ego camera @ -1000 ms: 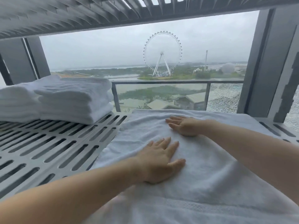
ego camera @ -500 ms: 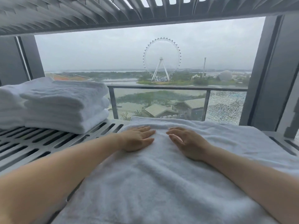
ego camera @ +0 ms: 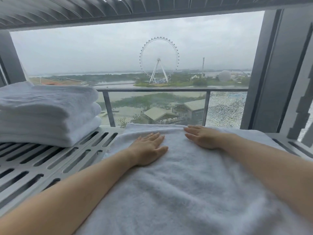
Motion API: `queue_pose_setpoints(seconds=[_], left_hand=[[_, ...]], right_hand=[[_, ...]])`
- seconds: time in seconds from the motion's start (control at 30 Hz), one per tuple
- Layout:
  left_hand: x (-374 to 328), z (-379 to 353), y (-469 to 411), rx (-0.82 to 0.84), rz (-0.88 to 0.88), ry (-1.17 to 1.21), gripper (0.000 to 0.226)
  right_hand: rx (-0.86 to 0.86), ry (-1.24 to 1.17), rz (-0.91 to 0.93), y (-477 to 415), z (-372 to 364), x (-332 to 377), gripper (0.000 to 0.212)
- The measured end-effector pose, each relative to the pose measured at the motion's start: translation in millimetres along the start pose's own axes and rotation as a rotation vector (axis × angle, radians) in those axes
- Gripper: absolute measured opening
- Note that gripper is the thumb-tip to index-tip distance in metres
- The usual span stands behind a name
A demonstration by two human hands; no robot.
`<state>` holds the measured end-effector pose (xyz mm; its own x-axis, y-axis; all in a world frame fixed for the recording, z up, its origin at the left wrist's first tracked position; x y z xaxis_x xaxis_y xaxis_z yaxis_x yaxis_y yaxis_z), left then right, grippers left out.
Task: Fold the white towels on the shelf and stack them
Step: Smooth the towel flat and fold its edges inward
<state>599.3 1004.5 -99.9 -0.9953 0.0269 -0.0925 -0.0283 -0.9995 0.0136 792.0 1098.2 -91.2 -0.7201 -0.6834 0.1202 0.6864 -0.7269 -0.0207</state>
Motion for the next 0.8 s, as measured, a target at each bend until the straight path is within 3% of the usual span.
queue_pose_setpoints(seconds=[0.17,0.6,0.8], left_hand=[[-0.2,-0.9,-2.6,-0.001,-0.008,-0.017,0.064],[-5.2,-2.9,49.5,0.068,-0.019,-0.085,0.064],[-16.2,1.4,18.6,0.087,0.017,-0.008,0.061]], right_hand=[[0.011,-0.067,0.265,-1.4,-19.0,42.9,0.059],[0.093,-0.019,0.262,46.0,-24.1,74.4,0.061],[0.073,-0.004,0.246,50.3,-23.1,84.3,0.064]])
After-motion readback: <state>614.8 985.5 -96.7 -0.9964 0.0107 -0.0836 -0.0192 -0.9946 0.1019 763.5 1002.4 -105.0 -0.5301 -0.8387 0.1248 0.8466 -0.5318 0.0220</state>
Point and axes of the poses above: each hand's wrist, its own y-axis away from the middle knuckle, its own z-axis out of the back of the hand, x = y × z, the point moved 5 cm from there along -y, towards the middle knuckle, and after that the axes turned 11 degrees about z, right-handed, at the moved point
